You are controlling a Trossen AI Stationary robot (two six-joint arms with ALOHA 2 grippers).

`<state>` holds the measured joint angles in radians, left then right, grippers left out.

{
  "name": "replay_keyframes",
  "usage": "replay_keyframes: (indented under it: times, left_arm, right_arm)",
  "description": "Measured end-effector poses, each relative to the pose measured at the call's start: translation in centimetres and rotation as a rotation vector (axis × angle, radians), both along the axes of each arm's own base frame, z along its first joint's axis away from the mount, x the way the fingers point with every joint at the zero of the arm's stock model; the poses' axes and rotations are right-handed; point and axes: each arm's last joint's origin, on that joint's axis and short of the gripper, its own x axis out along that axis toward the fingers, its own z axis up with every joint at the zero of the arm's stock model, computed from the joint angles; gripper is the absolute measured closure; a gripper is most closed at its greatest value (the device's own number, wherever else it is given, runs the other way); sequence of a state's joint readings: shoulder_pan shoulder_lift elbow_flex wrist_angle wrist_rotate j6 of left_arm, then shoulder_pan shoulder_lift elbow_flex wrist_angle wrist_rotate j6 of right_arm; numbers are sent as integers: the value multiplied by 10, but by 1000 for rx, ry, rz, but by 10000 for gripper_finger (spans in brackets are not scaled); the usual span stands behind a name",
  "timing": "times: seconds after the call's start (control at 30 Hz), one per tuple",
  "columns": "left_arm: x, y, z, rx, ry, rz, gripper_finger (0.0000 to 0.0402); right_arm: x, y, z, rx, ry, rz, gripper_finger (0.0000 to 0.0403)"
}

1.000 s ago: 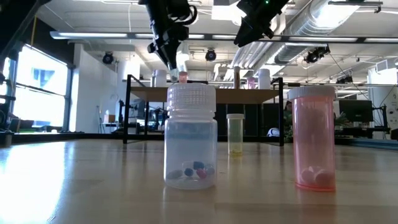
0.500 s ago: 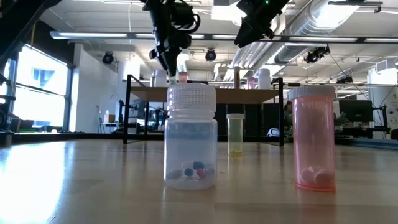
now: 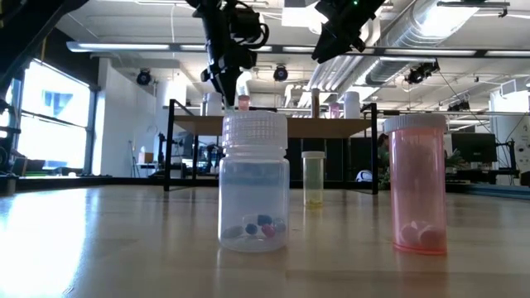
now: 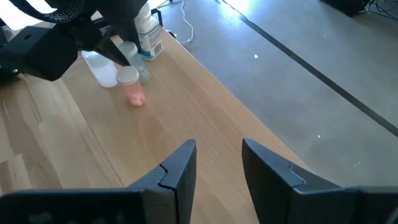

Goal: Pick and place medicine bottles onto shelf by color
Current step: Put the top left blue pill bottle on the shelf

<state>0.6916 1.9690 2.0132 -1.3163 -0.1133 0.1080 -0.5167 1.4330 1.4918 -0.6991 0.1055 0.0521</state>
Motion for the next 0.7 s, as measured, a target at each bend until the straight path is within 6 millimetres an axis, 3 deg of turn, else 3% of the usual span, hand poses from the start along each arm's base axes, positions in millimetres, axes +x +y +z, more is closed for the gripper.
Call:
replay_keyframes:
  times: [0.43, 0.7]
  left_arm:
    - [0, 0, 0, 3, 7, -26, 288]
    - [0, 0, 0, 4, 8, -26, 257]
  right_arm:
    - [0, 0, 0, 0, 0, 0, 281]
    - [0, 0, 0, 1, 0, 0, 281]
